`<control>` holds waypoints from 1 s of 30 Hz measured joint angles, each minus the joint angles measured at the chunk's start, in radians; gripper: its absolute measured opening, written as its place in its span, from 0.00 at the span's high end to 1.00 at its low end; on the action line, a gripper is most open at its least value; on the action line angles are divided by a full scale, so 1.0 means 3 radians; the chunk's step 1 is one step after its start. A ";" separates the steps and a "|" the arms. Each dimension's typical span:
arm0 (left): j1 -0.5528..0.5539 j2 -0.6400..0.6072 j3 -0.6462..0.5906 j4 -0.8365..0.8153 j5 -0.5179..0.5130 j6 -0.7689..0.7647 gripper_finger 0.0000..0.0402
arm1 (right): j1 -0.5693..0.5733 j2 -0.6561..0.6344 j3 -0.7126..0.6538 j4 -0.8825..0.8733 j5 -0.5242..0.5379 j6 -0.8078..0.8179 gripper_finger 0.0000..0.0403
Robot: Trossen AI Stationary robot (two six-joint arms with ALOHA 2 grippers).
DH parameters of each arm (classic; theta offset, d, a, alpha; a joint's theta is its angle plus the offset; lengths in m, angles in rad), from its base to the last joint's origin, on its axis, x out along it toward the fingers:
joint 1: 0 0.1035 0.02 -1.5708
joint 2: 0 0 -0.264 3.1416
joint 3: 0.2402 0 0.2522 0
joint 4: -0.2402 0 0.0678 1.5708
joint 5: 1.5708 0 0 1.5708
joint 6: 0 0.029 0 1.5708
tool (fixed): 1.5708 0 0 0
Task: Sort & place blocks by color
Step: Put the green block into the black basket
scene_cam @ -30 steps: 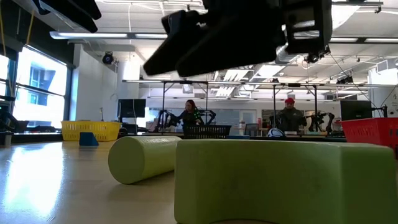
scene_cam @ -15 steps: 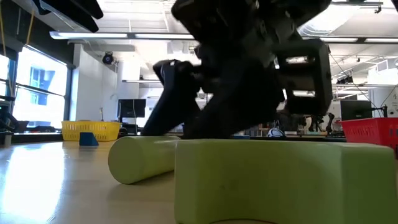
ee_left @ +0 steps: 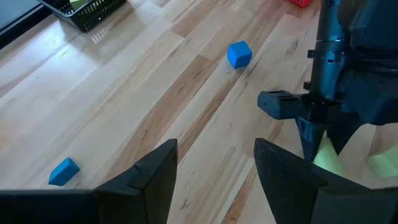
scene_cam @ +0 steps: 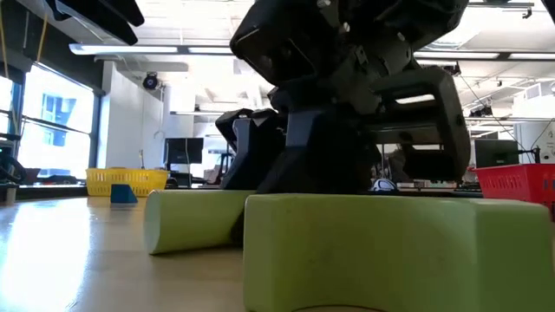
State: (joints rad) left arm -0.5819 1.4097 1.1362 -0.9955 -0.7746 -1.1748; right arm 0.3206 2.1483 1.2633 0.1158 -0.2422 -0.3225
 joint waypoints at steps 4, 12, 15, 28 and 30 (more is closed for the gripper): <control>0.0000 0.0000 0.0000 0.0001 0.0001 0.0019 0.50 | 0.0003 -0.0012 0.0001 -0.0017 0.0086 0.0160 0.76; 0.0000 0.0000 0.0000 0.0108 0.0013 0.0755 0.50 | 0.0018 -0.0385 -0.0001 -0.0242 0.0617 0.0553 0.76; 0.0000 0.0000 0.0000 0.0247 0.0013 0.1141 0.50 | 0.0051 -0.0550 -0.0003 -0.0409 0.0926 0.0616 0.76; 0.0141 0.0000 0.0000 0.0467 0.0012 0.1511 0.50 | -0.0015 -0.1310 -0.0003 -0.1199 0.2411 0.0613 0.76; 0.0175 0.0000 0.0000 0.0465 0.0014 0.1511 0.50 | -0.0109 -0.1391 -0.0003 -0.1252 0.2572 0.0600 0.76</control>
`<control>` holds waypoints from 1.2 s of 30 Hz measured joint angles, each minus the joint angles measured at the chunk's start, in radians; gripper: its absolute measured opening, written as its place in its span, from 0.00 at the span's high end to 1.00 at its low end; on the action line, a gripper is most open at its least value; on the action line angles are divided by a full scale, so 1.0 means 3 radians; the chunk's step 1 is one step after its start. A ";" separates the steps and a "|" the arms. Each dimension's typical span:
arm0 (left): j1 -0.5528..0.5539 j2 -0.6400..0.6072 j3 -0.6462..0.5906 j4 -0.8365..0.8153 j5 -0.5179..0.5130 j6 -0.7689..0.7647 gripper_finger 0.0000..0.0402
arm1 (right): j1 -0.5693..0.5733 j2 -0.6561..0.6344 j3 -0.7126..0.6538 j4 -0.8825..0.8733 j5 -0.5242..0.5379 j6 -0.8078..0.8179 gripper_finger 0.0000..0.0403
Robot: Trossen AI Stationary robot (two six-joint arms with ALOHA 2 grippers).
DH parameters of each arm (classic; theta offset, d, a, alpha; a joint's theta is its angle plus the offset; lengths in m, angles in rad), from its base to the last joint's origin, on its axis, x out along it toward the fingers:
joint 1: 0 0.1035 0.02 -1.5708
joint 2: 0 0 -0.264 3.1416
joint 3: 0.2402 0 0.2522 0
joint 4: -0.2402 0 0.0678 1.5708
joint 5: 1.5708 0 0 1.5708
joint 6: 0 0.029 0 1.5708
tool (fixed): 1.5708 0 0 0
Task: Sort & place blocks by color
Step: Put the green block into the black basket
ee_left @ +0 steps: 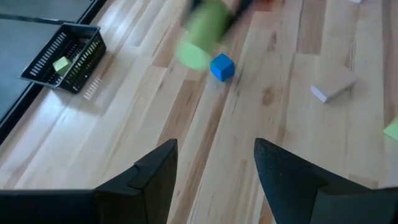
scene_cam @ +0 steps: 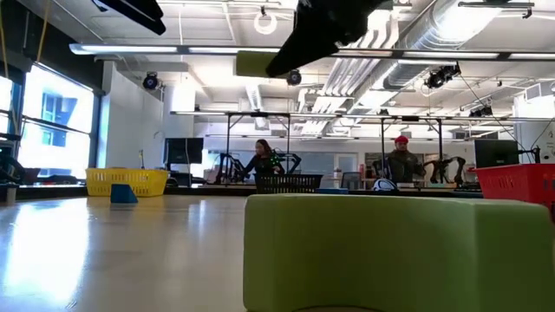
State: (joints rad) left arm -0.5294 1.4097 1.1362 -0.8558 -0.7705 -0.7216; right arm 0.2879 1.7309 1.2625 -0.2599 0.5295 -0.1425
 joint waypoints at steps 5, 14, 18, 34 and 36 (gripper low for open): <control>0.0073 0.0000 0.0000 -0.0003 -0.0001 0.0001 0.50 | -0.0319 -0.0115 0.0000 -0.0080 0.0091 -0.0240 0.76; 0.0127 0.0000 0.0000 -0.0023 -0.0005 0.0205 0.50 | -0.1267 -0.0128 0.0000 -0.0100 -0.0433 -0.0246 0.76; 0.0127 0.0000 0.0000 -0.0023 -0.0010 0.0210 0.50 | -0.1718 -0.0125 0.0000 -0.0095 -0.0757 -0.0108 0.76; 0.0127 0.0000 0.0000 -0.0010 0.0000 0.0201 0.50 | -0.2607 0.0378 0.0000 0.0192 -0.1433 0.0365 0.76; 0.0127 0.0000 0.0000 -0.0010 0.0000 0.0199 0.50 | -0.2664 0.0443 0.0000 0.0286 -0.1472 0.0436 0.76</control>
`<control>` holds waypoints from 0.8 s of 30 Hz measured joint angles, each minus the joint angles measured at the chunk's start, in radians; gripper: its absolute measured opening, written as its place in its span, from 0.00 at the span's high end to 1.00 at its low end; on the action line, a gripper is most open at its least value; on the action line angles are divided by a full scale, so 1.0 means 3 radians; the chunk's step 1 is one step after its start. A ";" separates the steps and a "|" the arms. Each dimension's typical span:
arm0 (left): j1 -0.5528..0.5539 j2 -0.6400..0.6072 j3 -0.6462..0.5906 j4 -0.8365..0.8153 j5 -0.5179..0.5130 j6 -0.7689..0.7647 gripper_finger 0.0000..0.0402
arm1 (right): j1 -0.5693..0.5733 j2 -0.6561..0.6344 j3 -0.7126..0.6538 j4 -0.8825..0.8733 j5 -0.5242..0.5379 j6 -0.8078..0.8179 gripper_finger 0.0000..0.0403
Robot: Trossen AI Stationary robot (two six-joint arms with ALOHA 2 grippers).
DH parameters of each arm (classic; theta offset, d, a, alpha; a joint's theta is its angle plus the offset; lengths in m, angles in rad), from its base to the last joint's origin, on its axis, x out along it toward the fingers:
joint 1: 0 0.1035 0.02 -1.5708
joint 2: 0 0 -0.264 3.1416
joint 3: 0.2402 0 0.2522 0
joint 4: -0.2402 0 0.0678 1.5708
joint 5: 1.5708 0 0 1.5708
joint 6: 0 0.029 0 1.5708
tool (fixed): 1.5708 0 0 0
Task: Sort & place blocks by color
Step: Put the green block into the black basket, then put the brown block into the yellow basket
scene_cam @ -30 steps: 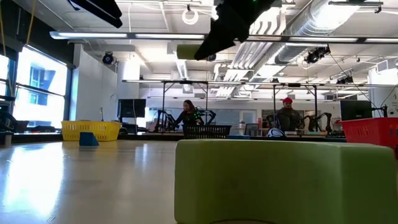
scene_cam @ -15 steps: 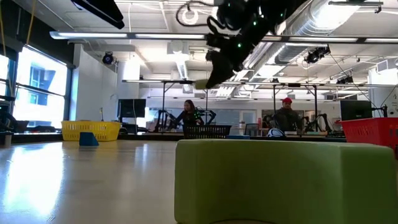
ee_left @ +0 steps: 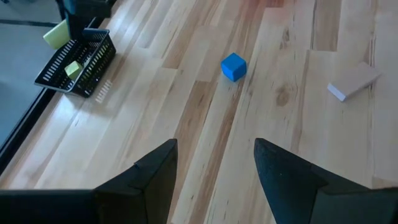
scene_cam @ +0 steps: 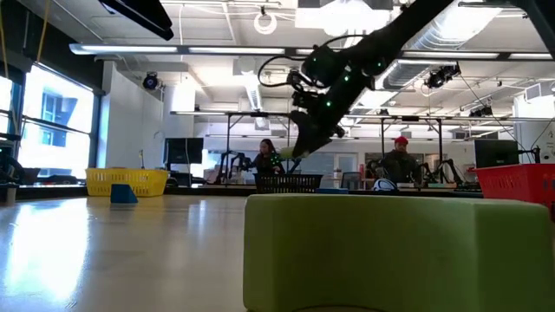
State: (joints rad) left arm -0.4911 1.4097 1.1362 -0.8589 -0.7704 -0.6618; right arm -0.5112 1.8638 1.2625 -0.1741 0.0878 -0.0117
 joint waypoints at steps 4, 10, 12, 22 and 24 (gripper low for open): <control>0.0000 0.0000 0.0000 0.0003 0.0000 -0.0024 0.50 | -0.0097 0.0105 0.0000 0.0145 -0.0097 0.0065 0.76; 0.0000 0.0000 0.0000 0.0012 0.0028 -0.0025 0.50 | -0.0173 0.0253 0.0000 0.0204 -0.0128 0.0136 0.76; 0.0000 0.0000 0.0000 0.0013 0.0068 -0.0025 0.50 | -0.0176 0.0259 0.0000 0.0205 -0.0115 0.0181 0.75; 0.0000 0.0000 0.0000 0.0011 0.0491 -0.0025 0.50 | -0.0163 0.0256 0.0000 0.0186 -0.0128 0.0331 0.41; 0.0000 0.0000 0.0000 0.0010 0.0574 -0.0025 0.50 | -0.0163 0.0244 0.0000 0.0156 -0.0128 0.0336 0.40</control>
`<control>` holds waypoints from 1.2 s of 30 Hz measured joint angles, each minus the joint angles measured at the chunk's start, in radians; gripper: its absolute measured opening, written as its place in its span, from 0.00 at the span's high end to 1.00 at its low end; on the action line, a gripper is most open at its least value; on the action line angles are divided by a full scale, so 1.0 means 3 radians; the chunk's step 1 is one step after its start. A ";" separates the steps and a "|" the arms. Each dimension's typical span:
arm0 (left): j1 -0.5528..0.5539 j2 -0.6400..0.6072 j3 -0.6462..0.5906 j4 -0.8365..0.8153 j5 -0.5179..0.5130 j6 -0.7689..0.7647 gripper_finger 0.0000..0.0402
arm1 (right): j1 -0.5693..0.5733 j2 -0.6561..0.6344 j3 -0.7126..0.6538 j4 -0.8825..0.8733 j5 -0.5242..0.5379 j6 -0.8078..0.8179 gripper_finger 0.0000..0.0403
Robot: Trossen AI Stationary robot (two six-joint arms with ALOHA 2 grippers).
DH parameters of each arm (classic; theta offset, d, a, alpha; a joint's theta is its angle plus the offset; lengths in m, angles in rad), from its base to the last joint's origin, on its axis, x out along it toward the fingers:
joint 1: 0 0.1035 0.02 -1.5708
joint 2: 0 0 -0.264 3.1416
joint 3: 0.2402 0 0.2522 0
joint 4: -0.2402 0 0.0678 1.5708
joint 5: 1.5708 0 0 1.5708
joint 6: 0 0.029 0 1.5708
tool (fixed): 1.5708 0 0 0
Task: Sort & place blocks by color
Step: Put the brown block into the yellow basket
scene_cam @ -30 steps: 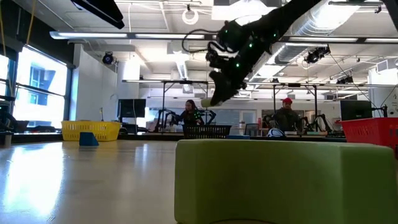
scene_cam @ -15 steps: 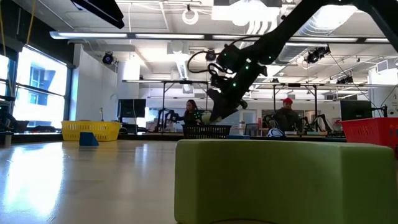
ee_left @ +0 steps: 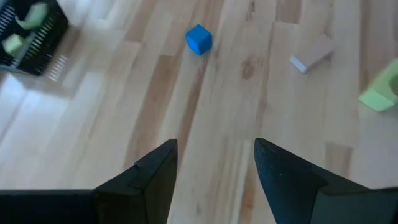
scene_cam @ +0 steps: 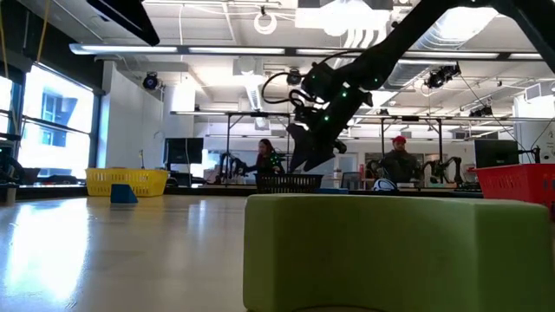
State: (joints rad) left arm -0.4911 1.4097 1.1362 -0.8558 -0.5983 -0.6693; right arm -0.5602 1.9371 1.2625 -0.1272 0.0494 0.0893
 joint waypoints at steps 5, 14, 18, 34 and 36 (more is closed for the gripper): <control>-0.0007 0.0000 0.0000 -0.0117 0.0254 0.0000 0.50 | 0.0033 -0.0173 0.0000 -0.0173 -0.0030 -0.0012 0.39; -0.0214 0.0000 -0.0160 -0.0263 0.0695 -0.0027 0.50 | 0.0282 -0.0618 0.0000 -0.0483 -0.0135 -0.0035 0.39; -0.0323 0.0000 -0.0320 -0.0260 0.0879 -0.0037 0.50 | 0.0446 -0.0743 0.0000 -0.0568 -0.0142 -0.0060 0.39; -0.0487 0.0000 -0.0842 -0.0190 0.1653 -0.0680 0.50 | 0.1097 -0.0990 0.0000 -0.1007 -0.0103 0.0006 0.39; -0.0511 0.0000 -0.0911 -0.0082 0.1712 -0.0746 0.50 | 0.1146 -0.0991 0.0000 -0.1053 -0.0104 0.0065 0.39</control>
State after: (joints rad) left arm -0.6445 1.4097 0.8630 -0.8806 -0.0846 -0.8932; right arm -0.2165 1.6398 1.2625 -0.4430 0.0181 0.1087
